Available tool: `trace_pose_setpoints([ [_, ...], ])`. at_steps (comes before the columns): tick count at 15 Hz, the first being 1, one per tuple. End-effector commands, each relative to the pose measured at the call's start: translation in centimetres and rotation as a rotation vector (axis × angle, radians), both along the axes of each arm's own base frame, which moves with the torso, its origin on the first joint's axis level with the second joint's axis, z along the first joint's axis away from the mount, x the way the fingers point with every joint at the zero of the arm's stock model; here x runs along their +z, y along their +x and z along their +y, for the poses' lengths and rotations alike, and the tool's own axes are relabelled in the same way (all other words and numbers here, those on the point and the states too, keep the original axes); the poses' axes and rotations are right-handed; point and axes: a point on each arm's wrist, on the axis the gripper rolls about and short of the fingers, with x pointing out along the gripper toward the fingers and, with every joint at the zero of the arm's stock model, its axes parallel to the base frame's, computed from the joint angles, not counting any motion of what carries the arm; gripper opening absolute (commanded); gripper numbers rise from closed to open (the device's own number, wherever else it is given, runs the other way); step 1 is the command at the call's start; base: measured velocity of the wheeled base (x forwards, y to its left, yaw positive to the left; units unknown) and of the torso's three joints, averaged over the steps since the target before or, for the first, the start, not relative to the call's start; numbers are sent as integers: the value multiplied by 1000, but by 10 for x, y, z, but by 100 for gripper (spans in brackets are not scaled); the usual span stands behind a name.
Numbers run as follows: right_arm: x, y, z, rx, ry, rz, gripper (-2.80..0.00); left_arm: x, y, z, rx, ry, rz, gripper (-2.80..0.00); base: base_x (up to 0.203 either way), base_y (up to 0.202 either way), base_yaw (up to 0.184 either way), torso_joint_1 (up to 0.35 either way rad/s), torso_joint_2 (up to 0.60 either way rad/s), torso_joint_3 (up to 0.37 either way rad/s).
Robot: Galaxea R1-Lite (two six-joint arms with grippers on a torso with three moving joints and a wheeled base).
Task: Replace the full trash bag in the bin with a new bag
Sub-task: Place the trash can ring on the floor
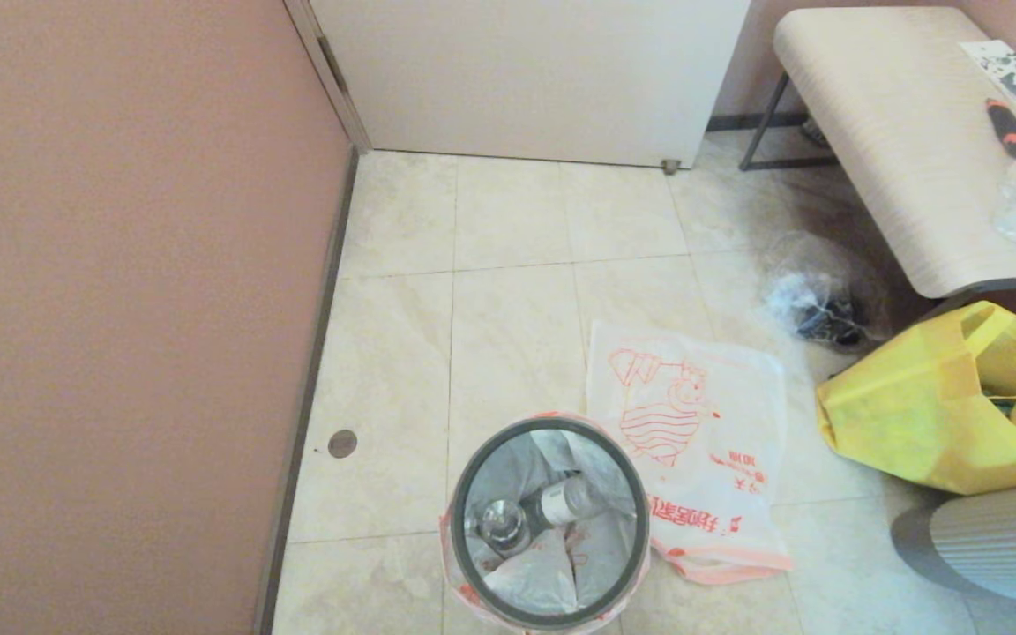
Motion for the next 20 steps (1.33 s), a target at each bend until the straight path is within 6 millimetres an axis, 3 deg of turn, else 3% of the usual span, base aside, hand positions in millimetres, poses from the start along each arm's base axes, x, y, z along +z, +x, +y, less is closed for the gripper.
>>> trace_pose_setpoints([
  [1, -3, 1, 0, 0, 0, 11, -280, -2, 1, 0, 0, 1, 10, -280, 0, 0, 0, 0, 0, 0],
  [6, -3, 1, 0, 0, 0, 11, -280, 1, 0, 0, 10, -8, -6, -280, 0, 0, 0, 0, 0, 0],
  [8, -3, 1, 0, 0, 0, 11, -280, 19, -5, 0, 11, -21, -58, -280, 0, 0, 0, 0, 0, 0],
  [11, -3, 1, 0, 0, 0, 11, -280, 64, 1, 0, -6, -23, -32, -280, 0, 0, 0, 0, 0, 0],
  [15, -3, 1, 0, 0, 0, 11, -280, 104, 43, -2, -78, 13, 141, -280, 0, 0, 0, 0, 0, 0],
  [17, -3, 1, 0, 0, 0, 11, -280, 105, 74, -4, -167, 39, 283, -280, 0, 0, 0, 0, 0, 0],
  [20, -3, 1, 0, 0, 0, 11, -280, 91, 129, -8, -266, 40, 526, -280, 0, 0, 0, 0, 0, 0],
])
